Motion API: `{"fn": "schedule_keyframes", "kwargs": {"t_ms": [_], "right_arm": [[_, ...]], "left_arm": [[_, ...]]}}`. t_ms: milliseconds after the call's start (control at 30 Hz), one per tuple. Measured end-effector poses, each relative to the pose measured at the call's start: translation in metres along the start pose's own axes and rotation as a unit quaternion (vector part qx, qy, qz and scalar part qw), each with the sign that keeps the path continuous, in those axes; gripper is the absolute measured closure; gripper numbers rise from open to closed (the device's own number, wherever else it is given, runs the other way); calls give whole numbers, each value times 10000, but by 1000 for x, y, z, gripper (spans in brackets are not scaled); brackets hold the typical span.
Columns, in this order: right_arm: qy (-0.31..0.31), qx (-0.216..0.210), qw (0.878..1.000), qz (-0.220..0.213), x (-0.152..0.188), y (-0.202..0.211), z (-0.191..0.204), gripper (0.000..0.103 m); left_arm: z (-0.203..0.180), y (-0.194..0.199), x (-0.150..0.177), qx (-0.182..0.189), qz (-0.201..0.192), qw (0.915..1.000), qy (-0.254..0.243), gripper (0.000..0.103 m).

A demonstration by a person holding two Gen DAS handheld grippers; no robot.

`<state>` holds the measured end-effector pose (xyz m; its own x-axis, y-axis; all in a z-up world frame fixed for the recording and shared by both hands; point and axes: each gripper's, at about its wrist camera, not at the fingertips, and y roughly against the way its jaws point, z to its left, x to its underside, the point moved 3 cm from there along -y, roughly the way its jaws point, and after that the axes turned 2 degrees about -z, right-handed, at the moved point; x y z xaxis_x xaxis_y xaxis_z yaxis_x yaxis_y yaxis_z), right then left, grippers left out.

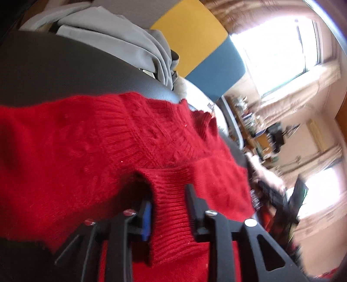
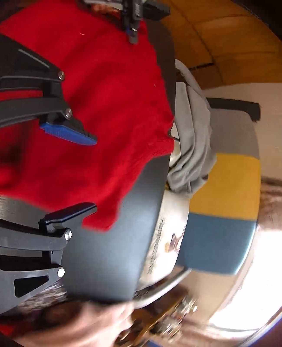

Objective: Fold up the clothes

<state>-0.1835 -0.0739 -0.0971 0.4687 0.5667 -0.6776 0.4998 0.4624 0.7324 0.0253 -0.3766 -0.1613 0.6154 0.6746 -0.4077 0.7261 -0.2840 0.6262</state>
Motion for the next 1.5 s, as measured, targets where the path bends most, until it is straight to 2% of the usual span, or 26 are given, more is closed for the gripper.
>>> {"fn": "schedule_keyframes", "kwargs": {"t_ms": [33,100,167,200,233,267,367,433,500,533,567,633,700,767,833,900,967,1033,1133,1167,1200,1233,1267,1333,1400,1500], "right_arm": [[6,-13,9999,111,-7,-15,1,47],[-165,69,9982,578,-12,-52,-4,50],[-342,64,9961,817,-9,-69,-9,67],[-417,35,9961,780,-6,-71,-11,69],[-430,83,9962,751,-5,-70,-12,85],[-411,194,9965,706,-4,-68,-13,93],[-463,531,9958,577,0,-60,-22,96],[-651,627,9940,621,6,-61,-33,96],[-754,550,9941,545,9,-61,-35,95],[-787,555,9941,510,9,-60,-36,91],[-809,618,9936,495,9,-58,-37,83],[-802,719,9933,419,6,-51,-34,76],[-631,685,9955,186,1,-39,-23,70],[-457,441,9980,3,-2,-26,-5,54],[-314,153,9994,-84,-2,-17,13,45],[-217,-74,9997,61,6,-20,30,44],[-152,-238,9993,244,17,-26,42,44],[-171,-289,9985,422,32,-34,46,43],[-371,-650,9970,217,40,-37,36,37],[-459,-817,9954,212,41,-38,32,33],[-546,-984,9934,207,41,-39,28,29],[-503,-1071,9927,224,41,-40,30,19],[-377,-1107,9928,256,41,-42,35,9],[-147,-1100,9933,319,41,-45,45,0],[33,-910,9951,380,42,-44,56,0],[-44,-980,9946,349,44,-42,54,0]], "left_arm": [[-2,-2,1,-95,18,9999,-80,92],[-3,-3,0,-162,8,9998,-126,97],[-3,-2,-1,-147,-70,9998,-136,97],[-3,-1,-2,-145,-115,9997,-160,97],[-4,0,-4,-124,-184,9996,-148,97],[-4,1,-6,-104,-253,9995,-136,97],[-9,2,-15,-45,-416,9991,-115,97],[-6,-6,-17,-224,-280,9993,-57,97],[1,-13,-15,-433,-174,9989,87,96],[4,-15,-14,-509,-173,9984,179,94],[6,-11,-14,-480,-271,9981,287,94],[8,0,-13,-526,-515,9964,416,85],[3,16,-11,-532,-817,9946,367,84],[-10,29,-6,-341,-973,9945,204,82],[-25,31,5,-285,-896,9955,-134,80],[-32,24,18,-577,-637,9950,-515,80],[-31,13,33,-911,-342,9928,-694,80],[-25,16,39,-984,-450,9918,-682,85],[-8,31,37,-920,-641,9937,-74,89],[-3,39,34,-1004,-758,9920,62,89],[2,44,30,-1225,-845,9888,91,76],[7,49,27,-1392,-923,9858,139,75],[13,55,23,-1372,-979,9854,246,76],[18,66,17,-1282,-1127,9846,391,75],[9,70,15,-1243,-1201,9847,203,75],[-9,68,12,-1041,-1186,9873,-166,74]]}}
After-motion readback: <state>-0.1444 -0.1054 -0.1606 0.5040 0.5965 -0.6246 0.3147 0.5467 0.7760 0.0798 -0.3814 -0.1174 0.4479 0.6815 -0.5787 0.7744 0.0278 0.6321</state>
